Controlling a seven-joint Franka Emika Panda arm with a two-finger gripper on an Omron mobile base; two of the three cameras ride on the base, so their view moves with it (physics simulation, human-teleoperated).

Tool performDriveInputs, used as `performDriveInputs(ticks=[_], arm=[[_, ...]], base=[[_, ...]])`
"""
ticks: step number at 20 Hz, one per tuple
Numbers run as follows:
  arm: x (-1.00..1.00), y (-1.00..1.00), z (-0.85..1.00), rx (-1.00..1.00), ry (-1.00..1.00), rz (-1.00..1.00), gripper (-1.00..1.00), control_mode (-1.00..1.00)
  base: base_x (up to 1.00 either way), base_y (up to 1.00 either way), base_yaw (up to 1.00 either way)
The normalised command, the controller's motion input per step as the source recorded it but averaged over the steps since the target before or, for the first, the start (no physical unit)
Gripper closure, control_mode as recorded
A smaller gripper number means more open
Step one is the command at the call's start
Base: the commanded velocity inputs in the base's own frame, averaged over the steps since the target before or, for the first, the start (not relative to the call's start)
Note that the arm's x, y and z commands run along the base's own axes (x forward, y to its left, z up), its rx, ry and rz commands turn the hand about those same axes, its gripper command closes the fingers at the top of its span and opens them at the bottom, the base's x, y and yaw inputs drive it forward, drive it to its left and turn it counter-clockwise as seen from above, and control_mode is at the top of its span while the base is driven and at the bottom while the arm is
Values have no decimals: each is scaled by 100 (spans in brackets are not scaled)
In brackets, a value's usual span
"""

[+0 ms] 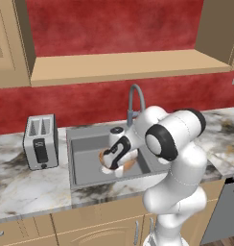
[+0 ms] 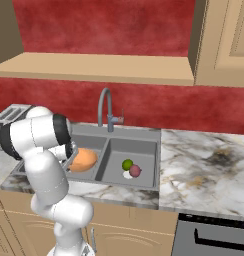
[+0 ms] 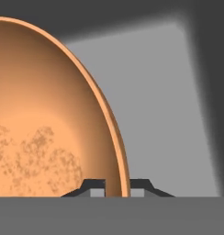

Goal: Dump the lime and onion from the bowl so the bowl can be washed. Place the bowl in the sink after clearing the leftovers.

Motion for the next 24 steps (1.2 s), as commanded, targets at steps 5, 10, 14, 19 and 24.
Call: performDriveInputs(ticks=[5,10,14,19,24], arm=[[7,0,-9,-1,-4,-6,100,-100],[0,0,1,0,0,-2,-100,-100],[-12,0,35,0,-1,-5,-100,-100],[-6,11,80,0,-7,-9,-100,-100],[-27,5,96,0,-18,-4,-100,-100]], base=[[0,0,0],[0,0,0],[0,0,0],[0,0,0],[0,0,0]])
